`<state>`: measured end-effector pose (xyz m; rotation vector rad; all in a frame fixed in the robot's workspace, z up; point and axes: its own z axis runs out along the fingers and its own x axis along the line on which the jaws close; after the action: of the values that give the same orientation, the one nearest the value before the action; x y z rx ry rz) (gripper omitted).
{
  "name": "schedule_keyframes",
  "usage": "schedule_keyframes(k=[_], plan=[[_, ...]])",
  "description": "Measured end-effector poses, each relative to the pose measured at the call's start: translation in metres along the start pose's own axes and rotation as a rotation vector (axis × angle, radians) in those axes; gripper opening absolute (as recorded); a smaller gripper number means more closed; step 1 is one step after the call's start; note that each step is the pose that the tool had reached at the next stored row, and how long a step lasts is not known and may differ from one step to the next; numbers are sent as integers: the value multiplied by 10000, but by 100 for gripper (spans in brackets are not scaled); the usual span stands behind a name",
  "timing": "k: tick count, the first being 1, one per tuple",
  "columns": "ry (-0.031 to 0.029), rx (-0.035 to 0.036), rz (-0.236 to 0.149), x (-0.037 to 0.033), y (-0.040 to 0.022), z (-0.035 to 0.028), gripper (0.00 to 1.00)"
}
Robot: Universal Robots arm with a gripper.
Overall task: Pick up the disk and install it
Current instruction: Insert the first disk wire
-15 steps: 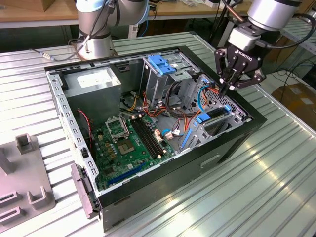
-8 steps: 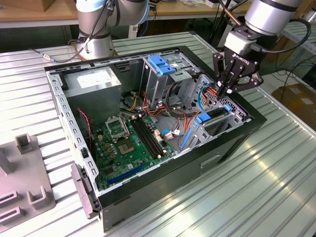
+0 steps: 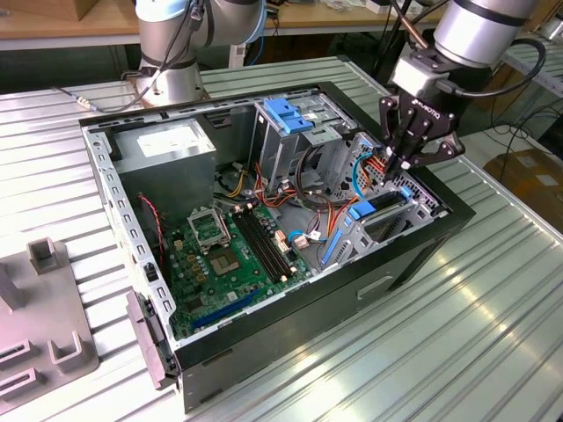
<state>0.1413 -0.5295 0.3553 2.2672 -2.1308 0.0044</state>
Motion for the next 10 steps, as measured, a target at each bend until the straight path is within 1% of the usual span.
schedule_keyframes(k=[2,5,10], plan=[[1,2,6,4,20,2,16],[-1,-1,120,26,23,11,16],[-1,-1,147,129,42,24,16]])
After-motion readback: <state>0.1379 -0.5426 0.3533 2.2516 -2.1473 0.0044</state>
